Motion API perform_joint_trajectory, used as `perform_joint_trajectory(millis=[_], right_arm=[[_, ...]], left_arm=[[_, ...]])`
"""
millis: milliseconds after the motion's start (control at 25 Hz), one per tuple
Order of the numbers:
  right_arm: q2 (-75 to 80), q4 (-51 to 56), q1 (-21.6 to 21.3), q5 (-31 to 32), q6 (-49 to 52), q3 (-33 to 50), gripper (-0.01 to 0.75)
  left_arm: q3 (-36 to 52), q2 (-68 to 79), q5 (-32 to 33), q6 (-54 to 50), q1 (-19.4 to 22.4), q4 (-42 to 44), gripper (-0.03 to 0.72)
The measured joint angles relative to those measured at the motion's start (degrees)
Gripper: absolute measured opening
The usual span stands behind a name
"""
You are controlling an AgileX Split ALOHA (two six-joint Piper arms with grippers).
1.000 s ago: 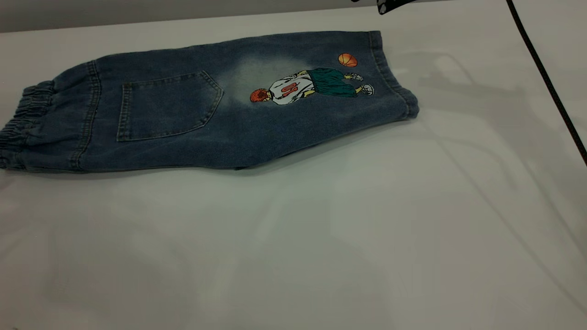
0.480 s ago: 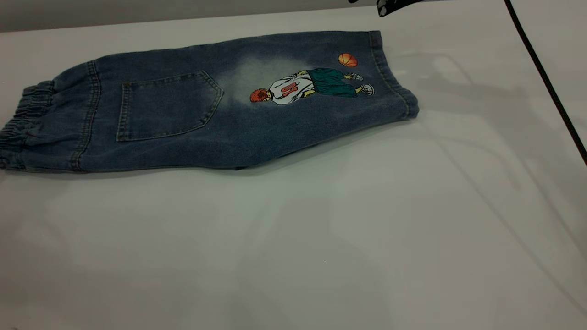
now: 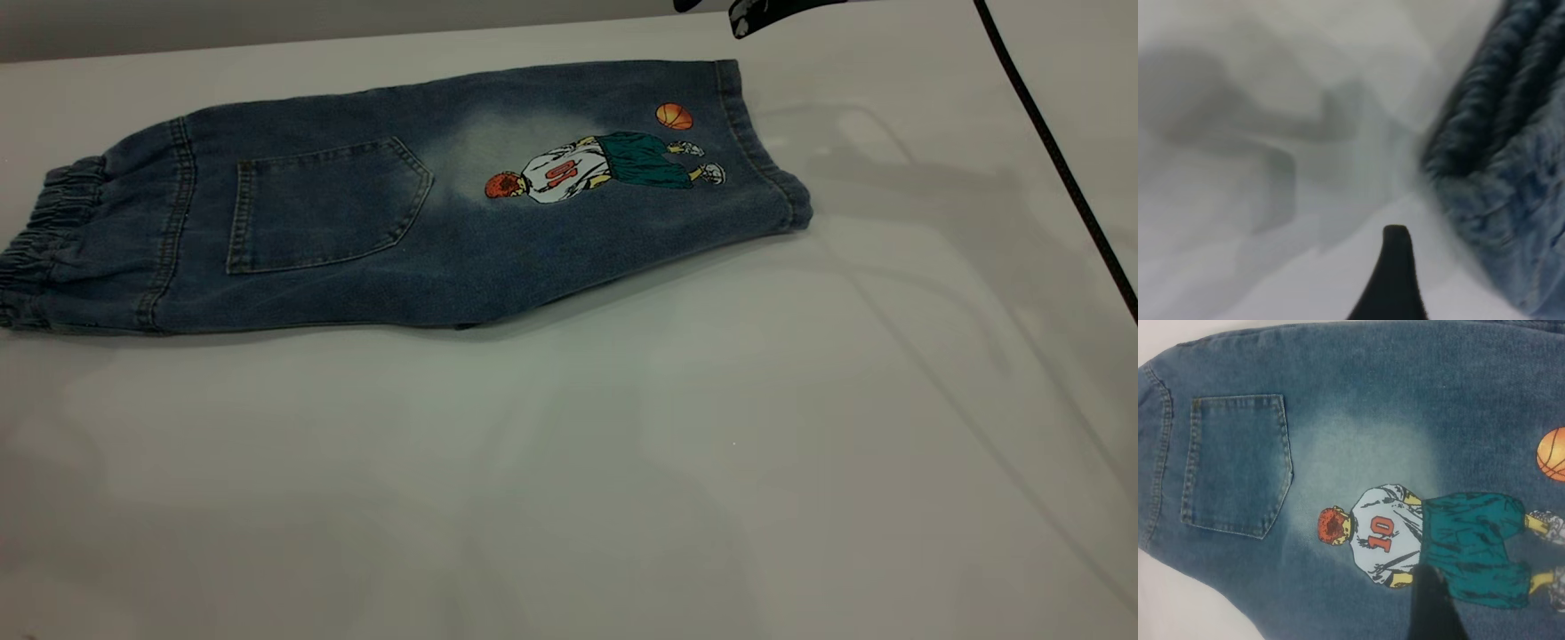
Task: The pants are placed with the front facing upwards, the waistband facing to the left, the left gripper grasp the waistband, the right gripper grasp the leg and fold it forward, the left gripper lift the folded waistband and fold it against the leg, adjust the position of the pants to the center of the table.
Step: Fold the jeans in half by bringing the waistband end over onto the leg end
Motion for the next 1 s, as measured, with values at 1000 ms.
perform_joint_trajectory(millis=[1000], right_arm=[[0.00, 0.00, 0.00, 0.33, -0.61, 0.06, 0.354]], left_arm=[[-3.55, 9.81, -0.86, 5.09, -7.75, -11.12, 0.572]])
